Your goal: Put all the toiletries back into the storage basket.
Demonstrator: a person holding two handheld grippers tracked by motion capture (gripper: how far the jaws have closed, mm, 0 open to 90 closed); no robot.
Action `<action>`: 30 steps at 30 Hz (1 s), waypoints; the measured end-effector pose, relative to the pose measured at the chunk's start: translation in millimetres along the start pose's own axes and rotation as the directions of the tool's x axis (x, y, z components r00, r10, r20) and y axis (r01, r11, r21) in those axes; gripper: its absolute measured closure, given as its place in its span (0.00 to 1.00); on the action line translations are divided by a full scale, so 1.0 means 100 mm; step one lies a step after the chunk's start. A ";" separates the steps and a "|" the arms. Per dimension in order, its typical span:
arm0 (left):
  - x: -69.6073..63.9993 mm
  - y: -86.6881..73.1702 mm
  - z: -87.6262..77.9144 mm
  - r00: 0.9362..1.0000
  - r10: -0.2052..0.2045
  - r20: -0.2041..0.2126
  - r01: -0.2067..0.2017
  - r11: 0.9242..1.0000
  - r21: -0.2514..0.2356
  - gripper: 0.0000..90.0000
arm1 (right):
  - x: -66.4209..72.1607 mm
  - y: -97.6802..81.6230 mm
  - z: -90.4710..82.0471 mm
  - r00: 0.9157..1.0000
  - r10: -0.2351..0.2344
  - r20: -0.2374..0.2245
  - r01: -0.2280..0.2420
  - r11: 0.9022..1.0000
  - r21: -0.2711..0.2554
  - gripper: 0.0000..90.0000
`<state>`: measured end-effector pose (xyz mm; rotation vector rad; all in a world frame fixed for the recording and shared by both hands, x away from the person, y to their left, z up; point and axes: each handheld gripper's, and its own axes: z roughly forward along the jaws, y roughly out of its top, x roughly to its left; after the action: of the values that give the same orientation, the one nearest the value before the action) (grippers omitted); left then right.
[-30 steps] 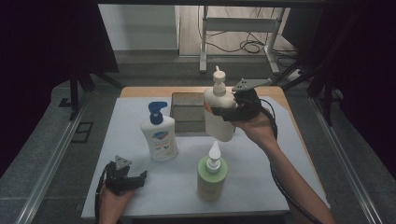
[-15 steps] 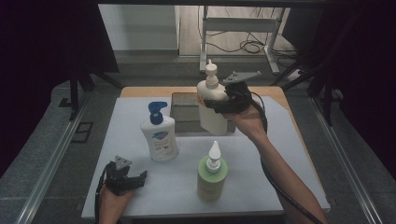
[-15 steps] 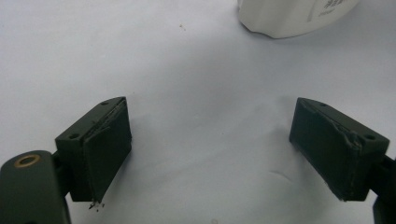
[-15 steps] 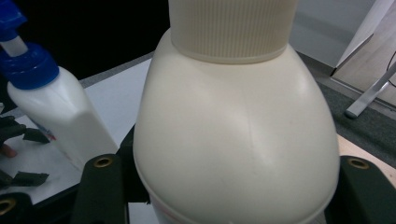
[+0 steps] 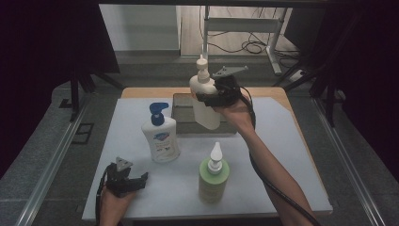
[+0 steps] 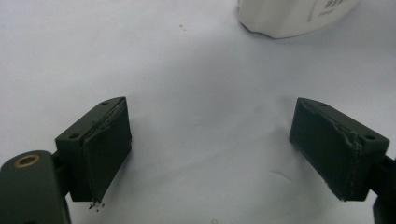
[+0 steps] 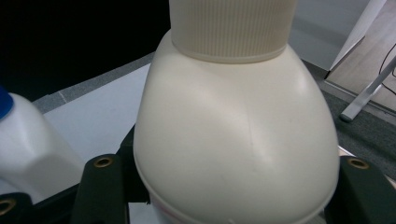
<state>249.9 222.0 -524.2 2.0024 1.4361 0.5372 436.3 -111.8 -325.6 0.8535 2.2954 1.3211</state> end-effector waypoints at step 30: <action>0.00 0.00 0.00 1.000 -0.002 0.002 0.002 1.000 0.002 0.14 | -0.12 0.08 0.63 0.997 0.042 0.068 -0.039 0.998 -0.041 0.43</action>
<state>249.8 222.1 -524.2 2.0025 1.4376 0.5335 484.4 -75.7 -350.0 0.9225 2.2029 1.3288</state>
